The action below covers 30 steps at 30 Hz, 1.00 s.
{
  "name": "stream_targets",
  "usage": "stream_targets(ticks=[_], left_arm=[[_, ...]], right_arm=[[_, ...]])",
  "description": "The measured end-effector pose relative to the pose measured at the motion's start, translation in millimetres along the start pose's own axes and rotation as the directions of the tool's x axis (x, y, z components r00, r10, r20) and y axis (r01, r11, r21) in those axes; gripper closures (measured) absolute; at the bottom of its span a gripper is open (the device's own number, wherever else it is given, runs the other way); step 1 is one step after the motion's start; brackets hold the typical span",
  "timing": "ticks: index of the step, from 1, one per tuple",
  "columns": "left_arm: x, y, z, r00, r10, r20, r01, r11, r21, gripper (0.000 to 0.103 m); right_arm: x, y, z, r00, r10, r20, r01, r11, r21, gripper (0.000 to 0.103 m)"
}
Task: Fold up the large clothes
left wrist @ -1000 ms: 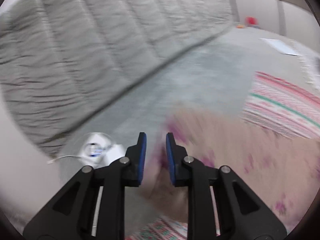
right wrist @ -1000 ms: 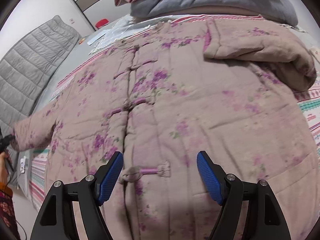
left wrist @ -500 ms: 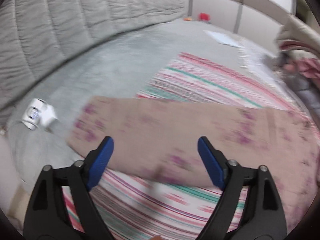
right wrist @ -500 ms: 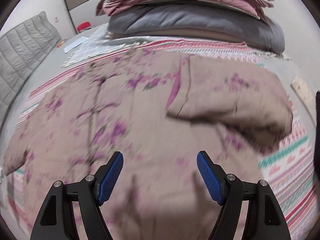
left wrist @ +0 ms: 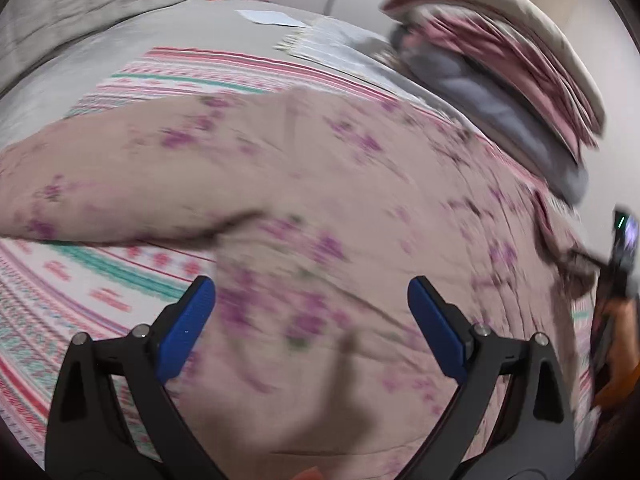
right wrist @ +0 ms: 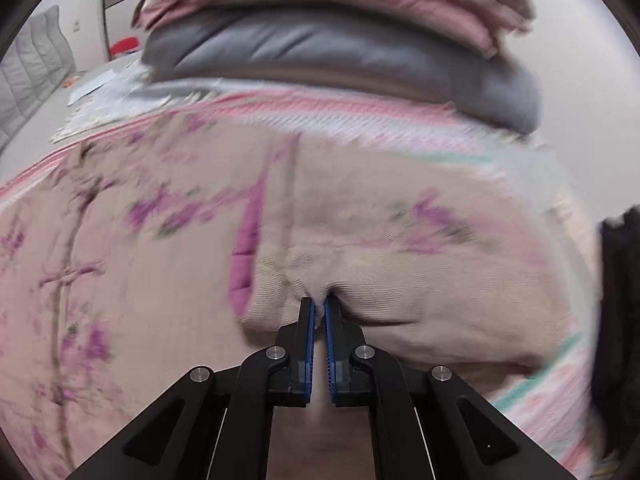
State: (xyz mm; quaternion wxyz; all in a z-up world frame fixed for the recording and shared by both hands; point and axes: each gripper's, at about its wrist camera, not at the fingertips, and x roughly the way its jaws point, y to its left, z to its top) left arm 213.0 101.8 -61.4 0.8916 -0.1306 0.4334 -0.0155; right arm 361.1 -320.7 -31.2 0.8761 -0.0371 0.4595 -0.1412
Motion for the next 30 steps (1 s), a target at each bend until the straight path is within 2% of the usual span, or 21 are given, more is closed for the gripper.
stream_targets(ticks=[1, 2, 5, 7, 8, 9, 10, 11, 12, 14, 15, 16, 17, 19, 21, 24, 26, 27, 28, 29, 30], left_arm=[[1.8, -6.7, -5.0, 1.0, -0.014, 0.006, 0.014, 1.0, 0.014, 0.006], [2.4, -15.1, -10.5, 0.999, -0.037, 0.006, 0.037, 0.999, 0.031, 0.006], [8.5, -29.6, -19.1, 0.997, -0.074, -0.014, 0.075, 0.996, 0.057, 0.006], [11.3, -36.0, -22.6, 0.995, -0.094, -0.018, 0.095, 0.993, 0.069, 0.006], [13.3, -40.0, -22.3, 0.995, -0.096, -0.016, 0.097, 0.993, 0.073, 0.006], [13.7, -43.0, -21.3, 0.995, -0.099, -0.008, 0.1, 0.992, 0.074, 0.007], [13.0, -43.1, -21.7, 0.995, -0.103, -0.001, 0.103, 0.992, 0.072, 0.006], [13.1, -45.3, -21.0, 0.994, -0.108, 0.01, 0.107, 0.992, 0.069, 0.006], [13.6, -49.0, -20.1, 0.994, -0.111, 0.018, 0.109, 0.992, 0.067, 0.006], [16.6, -54.1, -21.4, 0.992, -0.124, 0.02, 0.122, 0.991, 0.062, 0.006], [18.7, -56.0, -23.2, 0.991, -0.135, 0.018, 0.133, 0.99, 0.053, 0.006], [20.2, -55.0, -24.2, 0.99, -0.139, 0.013, 0.139, 0.989, 0.048, 0.006], [23.0, -55.7, -25.5, 0.99, -0.141, 0.006, 0.141, 0.989, 0.041, 0.006], [24.3, -55.3, -27.8, 0.991, -0.136, 0.007, 0.136, 0.99, 0.038, 0.006], [25.8, -56.0, -29.3, 0.992, -0.121, 0.02, 0.12, 0.991, 0.052, 0.006], [28.8, -56.8, -31.4, 0.995, -0.097, 0.025, 0.095, 0.993, 0.076, 0.006], [31.5, -57.9, -31.8, 0.996, -0.084, 0.021, 0.082, 0.992, 0.092, 0.006], [32.1, -57.9, -31.8, 0.996, -0.082, 0.019, 0.08, 0.992, 0.097, 0.006], [32.3, -57.7, -31.4, 0.997, -0.081, 0.019, 0.079, 0.992, 0.099, 0.006], [32.0, -57.4, -31.0, 0.997, -0.082, 0.018, 0.079, 0.992, 0.101, 0.006], [31.3, -56.9, -31.0, 0.996, -0.084, 0.017, 0.082, 0.991, 0.104, 0.006]], right_arm=[[-12.4, -15.5, 4.4, 0.996, -0.083, 0.044, 0.084, 0.996, -0.019, 0.101], [-21.7, -29.3, 8.3, 0.989, -0.127, 0.075, 0.13, 0.991, -0.024, 0.101], [-55.5, -100.9, 24.7, 0.952, -0.279, 0.125, 0.276, 0.96, 0.04, 0.101], [-72.1, -144.1, 29.7, 0.925, -0.357, 0.129, 0.346, 0.933, 0.098, 0.101], [-79.6, -162.0, 30.6, 0.923, -0.364, 0.128, 0.348, 0.929, 0.129, 0.101], [-87.3, -179.2, 29.8, 0.936, -0.327, 0.129, 0.305, 0.938, 0.161, 0.099], [-93.6, -190.7, 27.1, 0.961, -0.244, 0.129, 0.219, 0.959, 0.181, 0.099], [-95.2, -192.9, 26.5, 0.975, -0.185, 0.123, 0.162, 0.97, 0.181, 0.098], [-95.4, -189.1, 22.5, 0.987, -0.119, 0.111, 0.099, 0.981, 0.168, 0.093], [-89.6, -164.9, 13.4, 0.996, -0.002, 0.092, -0.008, 0.994, 0.11, 0.072], [-84.2, -147.2, 9.1, 0.995, 0.046, 0.088, -0.053, 0.996, 0.073, 0.049], [-79.2, -128.4, 4.4, 0.992, 0.085, 0.09, -0.088, 0.995, 0.036, 0.033], [-72.6, -101.7, -2.4, 0.987, 0.127, 0.095, -0.126, 0.992, -0.019, 0.032], [-59.1, -56.7, -13.4, 0.981, 0.179, 0.077, -0.17, 0.979, -0.11, 0.032], [-35.4, -15.3, -19.0, 0.981, 0.192, 0.041, -0.181, 0.965, -0.188, 0.032], [5.0, 40.5, -30.7, 0.992, 0.124, 0.009, -0.116, 0.948, -0.295, 0.033], [30.8, 54.9, -27.4, 0.998, 0.038, 0.045, -0.022, 0.952, -0.304, 0.034], [38.9, 54.4, -22.3, 0.997, 0.005, 0.078, 0.016, 0.962, -0.271, 0.045], [41.2, 50.2, -16.9, 0.995, -0.016, 0.1, 0.04, 0.97, -0.24, 0.065], [42.7, 42.0, -10.3, 0.993, -0.037, 0.109, 0.059, 0.978, -0.201, 0.071], [41.8, 29.8, -3.0, 0.994, -0.02, 0.111, 0.038, 0.987, -0.158, 0.083]])
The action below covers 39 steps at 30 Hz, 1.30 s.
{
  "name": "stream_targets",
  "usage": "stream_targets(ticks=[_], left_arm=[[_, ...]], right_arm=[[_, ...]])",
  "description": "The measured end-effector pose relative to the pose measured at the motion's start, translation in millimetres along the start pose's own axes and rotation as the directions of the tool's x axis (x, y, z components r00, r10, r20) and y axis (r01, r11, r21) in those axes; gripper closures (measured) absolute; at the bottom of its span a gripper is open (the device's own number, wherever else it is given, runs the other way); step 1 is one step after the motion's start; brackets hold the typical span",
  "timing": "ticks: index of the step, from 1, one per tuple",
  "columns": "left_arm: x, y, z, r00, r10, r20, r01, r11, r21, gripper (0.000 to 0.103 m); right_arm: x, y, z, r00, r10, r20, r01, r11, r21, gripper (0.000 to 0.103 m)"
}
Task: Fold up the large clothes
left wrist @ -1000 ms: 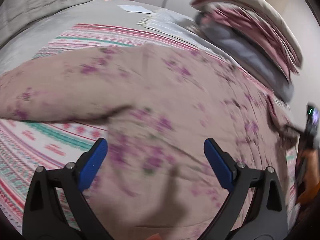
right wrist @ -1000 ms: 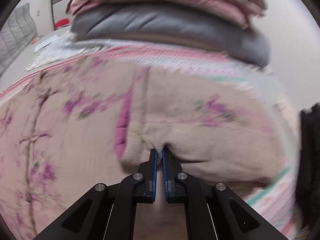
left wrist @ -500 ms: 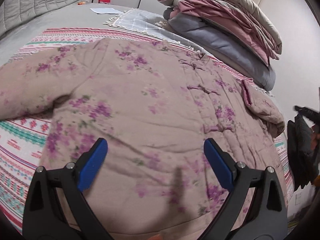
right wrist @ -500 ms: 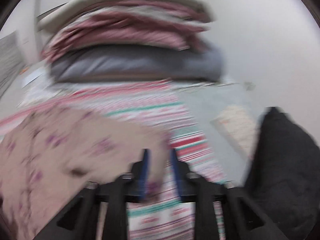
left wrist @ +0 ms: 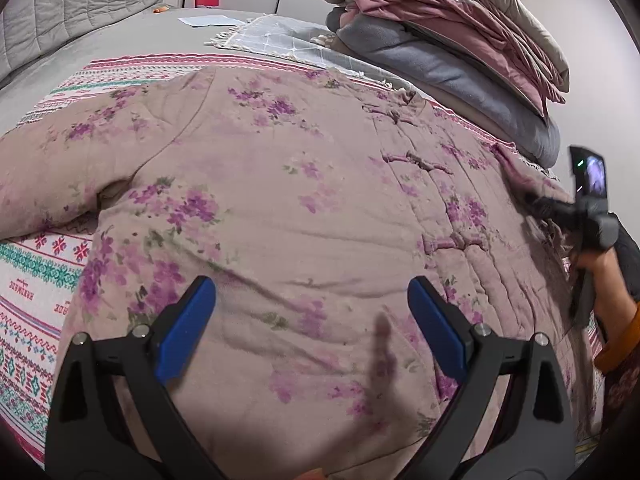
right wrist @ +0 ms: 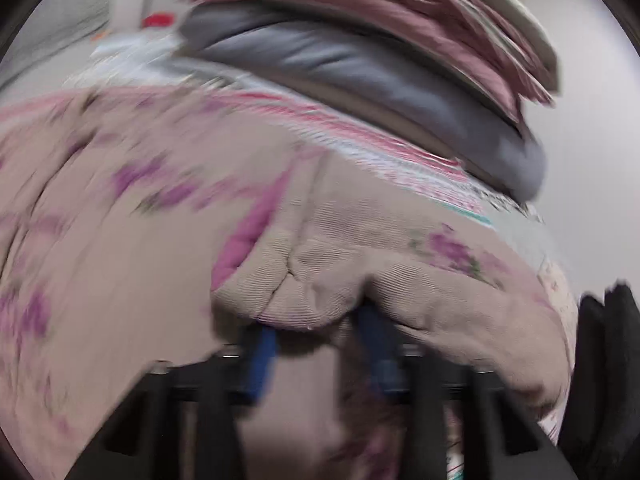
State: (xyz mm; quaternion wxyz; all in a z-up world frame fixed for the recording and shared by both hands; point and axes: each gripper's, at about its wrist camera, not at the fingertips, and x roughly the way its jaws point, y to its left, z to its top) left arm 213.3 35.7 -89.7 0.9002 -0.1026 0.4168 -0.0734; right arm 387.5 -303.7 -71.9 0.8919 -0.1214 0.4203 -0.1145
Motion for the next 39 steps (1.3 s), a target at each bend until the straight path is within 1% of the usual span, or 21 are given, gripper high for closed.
stream_targets(ticks=[1, 3, 4, 7, 9, 10, 12, 14, 15, 16, 17, 18, 20, 21, 22, 23, 25, 29, 33, 36, 39], left_arm=[[0.0, -0.2, 0.2, 1.0, -0.001, -0.001, 0.001, 1.0, 0.003, 0.006], [-0.8, -0.4, 0.1, 1.0, 0.002, -0.001, -0.002, 1.0, 0.01, 0.006], [-0.9, -0.2, -0.3, 1.0, 0.002, -0.002, -0.002, 1.0, 0.01, 0.006], [-1.8, -0.5, -1.5, 1.0, -0.001, -0.004, 0.001, 1.0, 0.005, 0.006], [-2.0, -1.4, -2.7, 1.0, -0.001, -0.003, 0.001, 1.0, 0.008, 0.006], [-1.5, -2.2, -3.5, 1.0, 0.004, -0.003, -0.004, 1.0, 0.014, 0.006], [-0.2, -4.1, -5.5, 1.0, 0.014, -0.003, -0.013, 1.0, 0.022, 0.006], [2.2, -6.8, -6.9, 1.0, 0.028, -0.008, -0.028, 0.999, 0.036, 0.006], [3.3, -8.4, -6.6, 0.999, 0.033, -0.009, -0.033, 0.999, 0.041, 0.006], [3.6, -9.6, -6.5, 0.999, 0.036, -0.011, -0.036, 0.998, 0.049, 0.006], [3.6, -10.8, -5.9, 0.999, 0.035, -0.011, -0.035, 0.998, 0.055, 0.006], [3.1, -12.2, -4.4, 0.999, 0.035, -0.017, -0.034, 0.997, 0.062, 0.006], [-0.1, -12.7, -0.7, 0.999, 0.029, -0.018, -0.028, 0.997, 0.075, 0.006], [-3.6, -12.4, 3.3, 0.999, 0.034, -0.011, -0.033, 0.995, 0.091, 0.006], [-6.4, -11.9, 7.9, 0.999, 0.044, -0.006, -0.043, 0.993, 0.11, 0.006], [-9.4, -10.0, 15.7, 0.998, 0.065, 0.002, -0.065, 0.988, 0.14, 0.006], [-10.7, -4.8, 29.2, 0.993, 0.115, 0.018, -0.116, 0.977, 0.178, 0.006], [1.5, 14.4, 66.3, 0.98, 0.201, 0.006, -0.197, 0.953, 0.23, 0.006], [21.7, 40.3, 98.6, 0.964, 0.267, -0.019, -0.259, 0.949, 0.181, 0.006], [30.1, 45.3, 102.0, 0.973, 0.229, -0.015, -0.225, 0.965, 0.134, 0.006], [41.5, 43.2, 91.2, 0.984, 0.174, -0.025, -0.172, 0.982, 0.084, 0.006]], right_arm=[[-3.1, -14.5, 5.2, 1.0, 0.006, 0.006, -0.006, 0.999, 0.033, 0.086], [-15.0, -41.0, 13.6, 0.996, -0.085, 0.029, 0.083, 0.995, 0.049, 0.089], [-24.0, -59.2, 17.3, 0.984, -0.169, 0.05, 0.166, 0.985, 0.049, 0.09], [-47.8, -122.5, 19.5, 0.934, -0.351, 0.067, 0.343, 0.934, 0.102, 0.091], [-58.8, -171.9, 19.1, 0.892, -0.45, 0.038, 0.439, 0.884, 0.159, 0.093], [-62.9, -196.5, 15.9, 0.863, -0.504, 0.019, 0.494, 0.851, 0.178, 0.094], [-65.7, -243.5, 6.6, 0.761, -0.648, -0.02, 0.642, 0.749, 0.163, 0.099], [-63.9, -285.2, -11.9, 0.58, -0.81, -0.08, 0.814, 0.573, 0.094, 0.1], [-67.6, -299.9, -17.6, 0.559, -0.822, -0.106, 0.828, 0.548, 0.116, 0.1], [-78.2, -319.2, -23.7, 0.593, -0.793, -0.135, 0.8, 0.564, 0.203, 0.098], [-89.5, -331.4, -28.5, 0.675, -0.727, -0.128, 0.725, 0.619, 0.302, 0.098], [-93.6, -334.8, -30.1, 0.725, -0.679, -0.116, 0.671, 0.658, 0.341, 0.094], [-96.0, -326.4, -31.1, 0.853, -0.517, -0.074, 0.506, 0.782, 0.364, 0.077], [-94.7, -319.1, -29.9, 0.884, -0.464, -0.06, 0.453, 0.816, 0.358, 0.054], [-93.1, -307.9, -29.1, 0.922, -0.386, -0.032, 0.372, 0.86, 0.35, 0.036], [-90.8, -295.9, -27.6, 0.952, -0.306, 0.004, 0.287, 0.897, 0.336, 0.034], [-80.8, -272.2, -24.2, 0.98, -0.198, 0.027, 0.182, 0.939, 0.292, 0.033], [-28.3, -243.0, -11.5, 0.999, -0.042, -0.025, 0.045, 0.982, 0.184, 0.033], [27.4, -235.7, -10.8, 0.992, 0.03, -0.126, -0.015, 0.993, 0.121, 0.033], [62.3, -252.6, -20.3, 0.978, 0.052, -0.2, -0.03, 0.993, 0.113, 0.033], [88.5, -278.1, -30.7, 0.961, 0.003, -0.276, 0.026, 0.995, 0.099, 0.033]])
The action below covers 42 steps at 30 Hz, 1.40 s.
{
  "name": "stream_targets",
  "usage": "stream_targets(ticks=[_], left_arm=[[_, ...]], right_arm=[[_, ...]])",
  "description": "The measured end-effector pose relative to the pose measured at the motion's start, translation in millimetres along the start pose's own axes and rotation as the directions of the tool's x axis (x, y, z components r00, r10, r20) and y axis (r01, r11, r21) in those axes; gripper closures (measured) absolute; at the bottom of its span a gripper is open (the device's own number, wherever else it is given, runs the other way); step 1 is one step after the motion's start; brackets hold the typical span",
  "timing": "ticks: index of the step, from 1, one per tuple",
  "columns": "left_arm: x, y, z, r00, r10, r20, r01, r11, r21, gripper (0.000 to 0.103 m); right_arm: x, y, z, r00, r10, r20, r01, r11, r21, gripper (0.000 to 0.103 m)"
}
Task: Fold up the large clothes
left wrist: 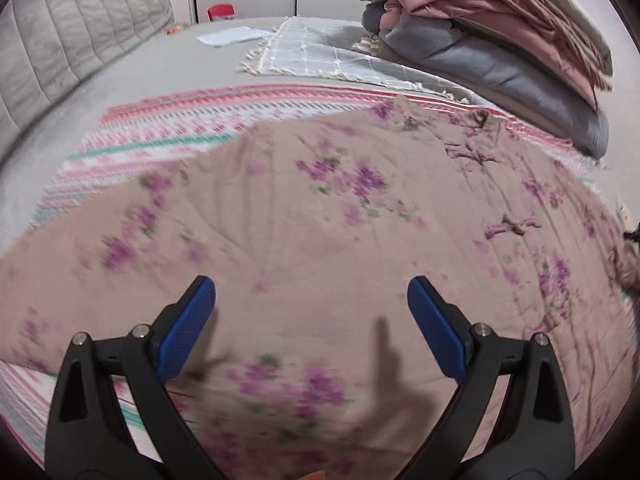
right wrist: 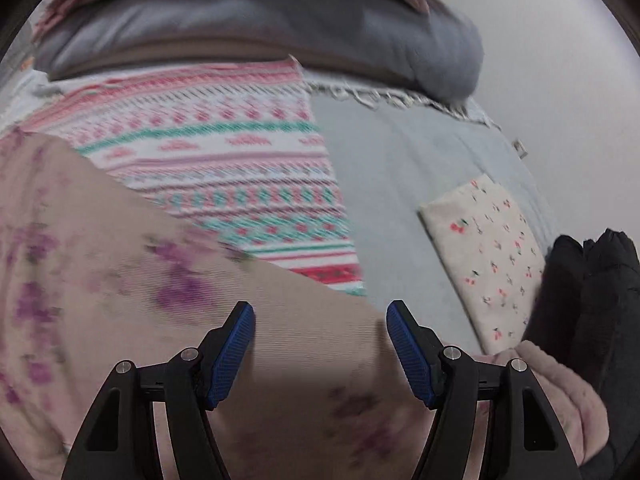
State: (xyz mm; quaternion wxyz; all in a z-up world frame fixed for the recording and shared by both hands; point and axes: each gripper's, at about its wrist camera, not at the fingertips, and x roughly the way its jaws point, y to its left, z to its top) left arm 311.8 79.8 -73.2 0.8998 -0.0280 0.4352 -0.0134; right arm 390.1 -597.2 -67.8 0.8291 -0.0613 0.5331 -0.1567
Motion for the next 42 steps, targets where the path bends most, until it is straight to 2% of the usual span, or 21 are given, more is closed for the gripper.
stream_targets(ticks=[4, 9, 14, 18, 20, 21, 22, 25, 27, 29, 30, 31, 32, 33, 34, 35, 36, 37, 38, 41, 42], left_arm=[[9.2, -12.1, -21.8, 0.996, -0.092, -0.017, 0.091, 0.995, -0.046, 0.006], [-1.9, -31.1, -27.7, 0.997, -0.076, -0.008, 0.076, 0.997, 0.019, 0.006], [-8.5, -37.6, -34.3, 0.987, -0.161, -0.026, 0.16, 0.987, -0.029, 0.006], [-6.8, -45.0, -37.0, 0.985, -0.168, -0.035, 0.167, 0.985, -0.035, 0.006], [-6.5, -46.9, -38.4, 0.986, -0.162, -0.033, 0.161, 0.987, -0.027, 0.006], [-6.1, -47.7, -39.1, 0.988, -0.152, -0.032, 0.152, 0.988, -0.017, 0.006], [-5.3, -48.0, -39.9, 0.99, -0.14, -0.029, 0.14, 0.99, -0.01, 0.006], [-1.7, -46.6, -42.3, 0.991, -0.134, -0.025, 0.134, 0.991, -0.015, 0.006], [-2.0, -46.7, -43.4, 0.991, -0.132, -0.013, 0.131, 0.991, -0.019, 0.006], [-3.8, -46.6, -43.6, 0.991, -0.136, 0.006, 0.136, 0.991, -0.018, 0.006], [-3.4, -46.6, -44.1, 0.99, -0.137, 0.016, 0.137, 0.99, -0.018, 0.006], [-1.5, -46.6, -45.1, 0.99, -0.137, 0.019, 0.137, 0.99, -0.018, 0.006], [2.5, -46.9, -47.5, 0.991, -0.132, 0.015, 0.132, 0.991, -0.014, 0.006], [6.5, -47.6, -49.9, 0.992, -0.122, 0.007, 0.123, 0.992, -0.007, 0.006], [8.3, -48.5, -50.9, 0.993, -0.117, 0.003, 0.117, 0.993, -0.001, 0.006], [9.1, -50.6, -51.7, 0.994, -0.107, 0.004, 0.107, 0.994, 0.015, 0.006], [7.6, -52.2, -51.2, 0.995, -0.102, 0.008, 0.102, 0.995, 0.025, 0.006], [5.7, -53.3, -50.1, 0.995, -0.102, 0.015, 0.102, 0.994, 0.03, 0.006], [3.7, -53.7, -49.2, 0.994, -0.106, 0.023, 0.105, 0.994, 0.03, 0.006], [1.5, -53.4, -49.5, 0.993, -0.113, 0.036, 0.112, 0.993, 0.027, 0.006], [3.1, -53.5, -50.4, 0.993, -0.111, 0.032, 0.11, 0.994, 0.027, 0.006]], right_arm=[[9.7, -39.4, -0.8, 0.999, 0.019, -0.027, -0.017, 0.997, 0.08, 0.033], [0.3, -74.4, 0.8, 0.995, -0.036, -0.088, 0.048, 0.989, 0.14, 0.033], [-5.6, -54.0, -0.7, 0.984, 0.12, -0.134, -0.122, 0.992, -0.009, 0.033], [26.8, -43.9, -7.1, 0.969, 0.17, -0.181, -0.165, 0.985, 0.045, 0.034], [29.8, -43.9, -13.3, 0.978, 0.172, -0.122, -0.159, 0.981, 0.107, 0.05], [26.3, -42.7, -15.3, 0.98, 0.177, -0.095, -0.165, 0.979, 0.121, 0.078], [18.9, -38.3, -18.8, 0.987, 0.148, -0.062, -0.14, 0.982, 0.124, 0.094], [-1.9, -6.3, -32.9, 0.998, -0.067, 0.004, 0.067, 0.998, 0.019, 0.098], [-12.5, 14.8, -36.4, 0.973, -0.219, 0.067, 0.223, 0.973, -0.06, 0.099], [-28.1, 25.9, -29.2, 0.909, -0.378, 0.175, 0.397, 0.914, -0.085, 0.102], [-36.6, 25.8, -19.7, 0.848, -0.475, 0.235, 0.501, 0.863, -0.063, 0.102], [-38.6, 22.0, -11.4, 0.802, -0.535, 0.263, 0.562, 0.826, -0.033, 0.103], [-31.0, 11.3, -2.5, 0.741, -0.621, 0.257, 0.64, 0.769, 0.012, 0.103], [-19.5, 0.0, 2.2, 0.741, -0.635, 0.218, 0.646, 0.763, 0.025, 0.103], [-0.1, -16.0, 4.9, 0.785, -0.606, 0.13, 0.607, 0.794, 0.037, 0.103], [13.1, -31.5, 2.1, 0.844, -0.535, 0.049, 0.529, 0.844, 0.089, 0.103], [11.8, -37.7, -1.7, 0.869, -0.493, 0.035, 0.483, 0.862, 0.154, 0.102], [-1.1, -39.6, -9.8, 0.902, -0.425, 0.08, 0.396, 0.885, 0.244, 0.1], [-13.5, -34.5, -15.7, 0.918, -0.374, 0.129, 0.33, 0.904, 0.27, 0.097], [-57.7, 14.6, -28.5, 0.944, -0.168, 0.282, 0.124, 0.978, 0.167, 0.063], [-66.2, 31.7, -28.0, 0.943, -0.104, 0.317, 0.066, 0.99, 0.127, 0.04]])
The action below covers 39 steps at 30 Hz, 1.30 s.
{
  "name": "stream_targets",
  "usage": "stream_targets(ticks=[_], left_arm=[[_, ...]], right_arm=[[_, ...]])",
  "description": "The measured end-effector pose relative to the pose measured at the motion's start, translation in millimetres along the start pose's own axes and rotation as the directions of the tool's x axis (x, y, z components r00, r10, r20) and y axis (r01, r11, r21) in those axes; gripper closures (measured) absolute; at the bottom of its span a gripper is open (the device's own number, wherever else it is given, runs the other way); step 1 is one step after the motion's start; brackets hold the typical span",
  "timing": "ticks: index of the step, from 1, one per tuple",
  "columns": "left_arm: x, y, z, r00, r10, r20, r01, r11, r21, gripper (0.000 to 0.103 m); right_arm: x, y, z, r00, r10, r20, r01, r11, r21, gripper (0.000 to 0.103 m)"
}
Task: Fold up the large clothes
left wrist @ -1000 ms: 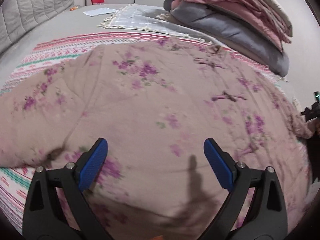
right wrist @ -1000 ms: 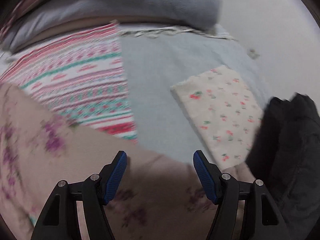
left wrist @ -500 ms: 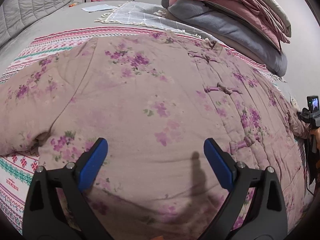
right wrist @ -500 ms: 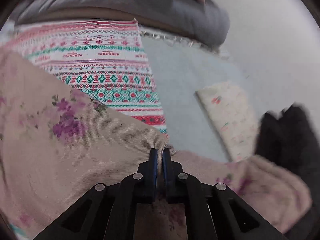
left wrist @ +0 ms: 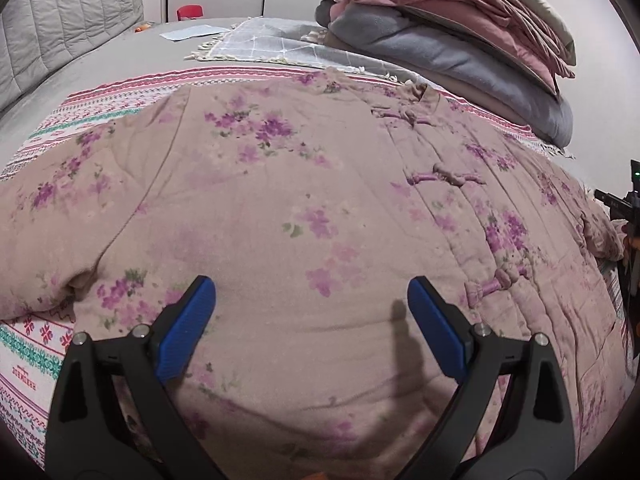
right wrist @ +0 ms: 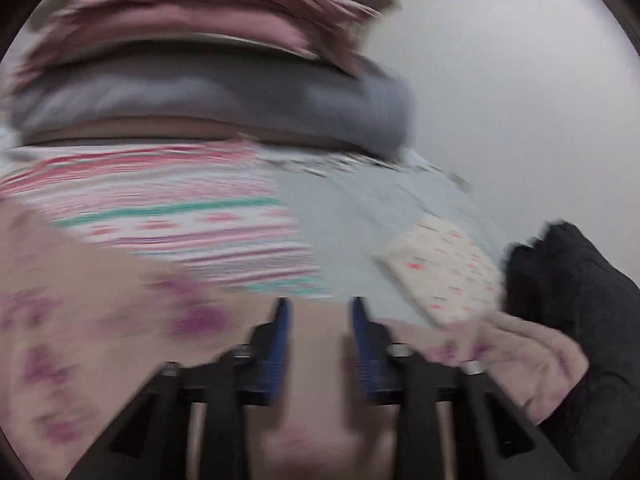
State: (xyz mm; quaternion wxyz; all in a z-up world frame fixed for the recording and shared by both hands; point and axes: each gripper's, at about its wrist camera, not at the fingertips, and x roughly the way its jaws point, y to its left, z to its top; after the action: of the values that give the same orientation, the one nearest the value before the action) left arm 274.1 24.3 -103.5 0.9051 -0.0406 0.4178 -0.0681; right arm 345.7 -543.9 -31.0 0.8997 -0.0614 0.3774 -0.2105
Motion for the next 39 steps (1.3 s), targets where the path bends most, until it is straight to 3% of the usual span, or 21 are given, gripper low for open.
stream_targets(ticks=[2, 4, 6, 8, 9, 11, 13, 16, 20, 23, 25, 31, 34, 37, 39], left_arm=[[4.9, 0.3, -2.7, 1.0, 0.004, -0.015, -0.004, 1.0, 0.002, 0.006], [7.9, -0.7, -5.0, 0.999, 0.017, -0.031, -0.017, 1.0, 0.01, 0.006], [1.3, -1.2, -6.9, 0.999, 0.027, -0.036, -0.027, 1.0, 0.011, 0.006], [-8.9, 2.5, -8.2, 0.999, 0.018, -0.043, -0.018, 1.0, -0.006, 0.006], [-13.0, 5.2, -8.2, 0.999, 0.015, -0.045, -0.016, 1.0, -0.017, 0.006], [-23.0, 14.7, -6.6, 0.998, 0.011, -0.055, -0.015, 0.998, -0.056, 0.006], [-32.2, 25.3, -4.8, 0.998, 0.02, -0.064, -0.026, 0.994, -0.102, 0.006], [-48.3, 43.5, -3.6, 0.996, 0.044, -0.073, -0.056, 0.982, -0.181, 0.006], [-75.7, 71.9, -4.0, 0.989, 0.136, -0.055, -0.146, 0.95, -0.276, 0.006], [-89.5, 94.6, -6.0, 0.983, 0.176, -0.046, -0.181, 0.921, -0.344, 0.006], [-96.2, 108.5, -9.7, 0.979, 0.199, -0.037, -0.198, 0.905, -0.376, 0.006], [-97.0, 152.8, -30.4, 0.954, 0.296, -0.043, -0.285, 0.856, -0.431, 0.006], [-88.7, 180.2, -34.9, 0.956, 0.282, -0.08, -0.285, 0.825, -0.488, 0.006], [-84.2, 208.2, -36.1, 0.947, 0.311, -0.083, -0.306, 0.789, -0.533, 0.006], [-82.5, 229.8, -40.0, 0.923, 0.374, -0.089, -0.356, 0.744, -0.565, 0.006]], right_arm=[[-14.7, 32.5, -9.9, 0.988, 0.155, 0.007, -0.155, 0.988, -0.027, 0.034], [-7.8, 49.1, -28.8, 0.971, 0.236, -0.047, -0.238, 0.971, -0.029, 0.034], [12.2, 48.9, -51.4, 0.972, 0.203, -0.118, -0.207, 0.978, -0.022, 0.032], [25.2, 14.0, -70.1, 0.959, 0.261, -0.106, -0.248, 0.961, 0.118, 0.028], [26.4, -4.1, -73.1, 0.968, 0.219, -0.12, -0.195, 0.963, 0.184, 0.029], [18.8, -21.9, -71.4, 0.983, 0.053, -0.173, -0.021, 0.983, 0.184, 0.029], [4.4, -23.2, -67.0, 0.977, -0.038, -0.21, 0.071, 0.986, 0.152, 0.028], [-47.1, -10.5, -53.5, 0.987, 0.0, -0.158, 0.023, 0.989, 0.147, 0.027], [-118.8, 22.4, -44.7, 0.986, 0.112, -0.121, -0.09, 0.98, 0.177, 0.02], [-168.6, 67.9, -42.7, 0.96, 0.269, -0.072, -0.252, 0.95, 0.184, 0.018], [-187.8, 107.4, -43.8, 0.945, 0.322, -0.053, -0.312, 0.939, 0.145, 0.018], [-221.3, 189.6, -82.9, 0.924, 0.382, -0.022, -0.381, 0.923, 0.059, 0.017], [-203.1, 209.6, -95.9, 0.906, 0.413, -0.087, -0.41, 0.91, 0.054, 0.017], [-195.6, 219.6, -99.7, 0.917, 0.39, -0.081, -0.388, 0.921, 0.047, 0.017], [-196.6, 226.7, -101.4, 0.925, 0.373, -0.074, -0.373, 0.928, 0.015, 0.017]])
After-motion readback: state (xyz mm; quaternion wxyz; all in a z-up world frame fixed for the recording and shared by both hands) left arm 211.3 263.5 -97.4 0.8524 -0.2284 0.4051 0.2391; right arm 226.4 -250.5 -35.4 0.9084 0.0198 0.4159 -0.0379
